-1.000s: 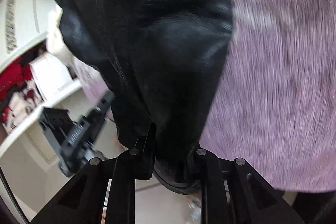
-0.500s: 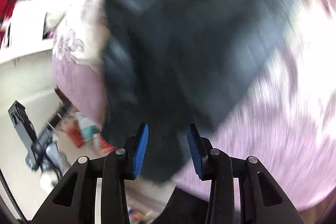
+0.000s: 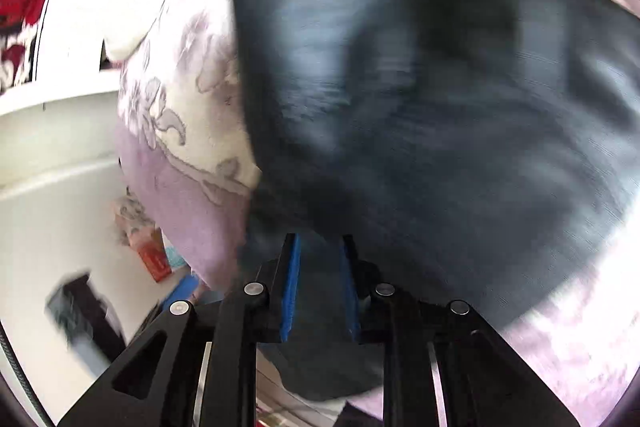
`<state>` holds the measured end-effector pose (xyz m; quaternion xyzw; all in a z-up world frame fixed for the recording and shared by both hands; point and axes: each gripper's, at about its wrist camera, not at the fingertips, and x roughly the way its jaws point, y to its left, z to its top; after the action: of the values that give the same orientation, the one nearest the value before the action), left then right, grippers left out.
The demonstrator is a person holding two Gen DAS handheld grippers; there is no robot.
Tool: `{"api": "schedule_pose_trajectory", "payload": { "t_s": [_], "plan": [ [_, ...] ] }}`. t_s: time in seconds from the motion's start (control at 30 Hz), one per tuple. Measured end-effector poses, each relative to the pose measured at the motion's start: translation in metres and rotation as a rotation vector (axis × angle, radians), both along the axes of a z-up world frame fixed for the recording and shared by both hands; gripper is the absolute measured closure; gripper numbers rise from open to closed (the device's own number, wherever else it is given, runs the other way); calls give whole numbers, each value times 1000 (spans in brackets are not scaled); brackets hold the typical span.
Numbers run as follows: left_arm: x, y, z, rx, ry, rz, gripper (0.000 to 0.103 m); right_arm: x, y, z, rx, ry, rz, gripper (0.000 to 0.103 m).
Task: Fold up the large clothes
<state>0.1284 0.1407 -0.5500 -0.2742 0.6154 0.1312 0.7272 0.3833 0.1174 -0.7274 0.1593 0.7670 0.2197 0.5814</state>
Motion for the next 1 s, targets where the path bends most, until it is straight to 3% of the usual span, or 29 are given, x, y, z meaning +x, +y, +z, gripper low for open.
{"api": "schedule_pose_trajectory", "payload": {
  "t_s": [0.07,0.2,0.3,0.33,0.4,0.43,0.47,0.6,0.7,0.73,0.83,0.87,1.0],
  "plan": [
    [21,-9,-21,-94,-11,7,10,-5,-42,17,-37,-23,-37,81],
    [43,-1,-71,-112,62,23,3,-13,-125,36,-97,-25,-112,81],
    [43,-2,-69,-110,43,7,1,-11,-180,35,-88,-26,-165,80],
    [42,-5,-63,-88,44,-10,1,-10,-182,29,-72,-26,-177,78],
    [40,-9,-53,-67,51,-19,1,0,-197,5,-35,-12,-197,54],
    [38,-10,-45,-59,51,-17,1,2,-197,-11,-30,-14,-212,35],
    [36,-11,-39,-48,52,-12,1,7,-201,-26,-14,-19,-234,28],
    [28,-26,-1,-17,4,-26,1,38,-224,-74,125,8,-326,28],
    [27,-46,1,4,16,-73,1,53,-224,-106,256,24,-412,28],
    [28,-51,-6,12,39,-87,1,57,-224,-108,290,-2,-436,29],
    [30,-58,-28,18,97,-79,1,58,-217,-105,296,-52,-490,79],
    [31,-58,-33,23,107,-73,1,53,-219,-102,299,-56,-543,87],
    [40,-61,-33,35,106,-71,1,23,-249,-80,324,-40,-738,90]
  ]
}}
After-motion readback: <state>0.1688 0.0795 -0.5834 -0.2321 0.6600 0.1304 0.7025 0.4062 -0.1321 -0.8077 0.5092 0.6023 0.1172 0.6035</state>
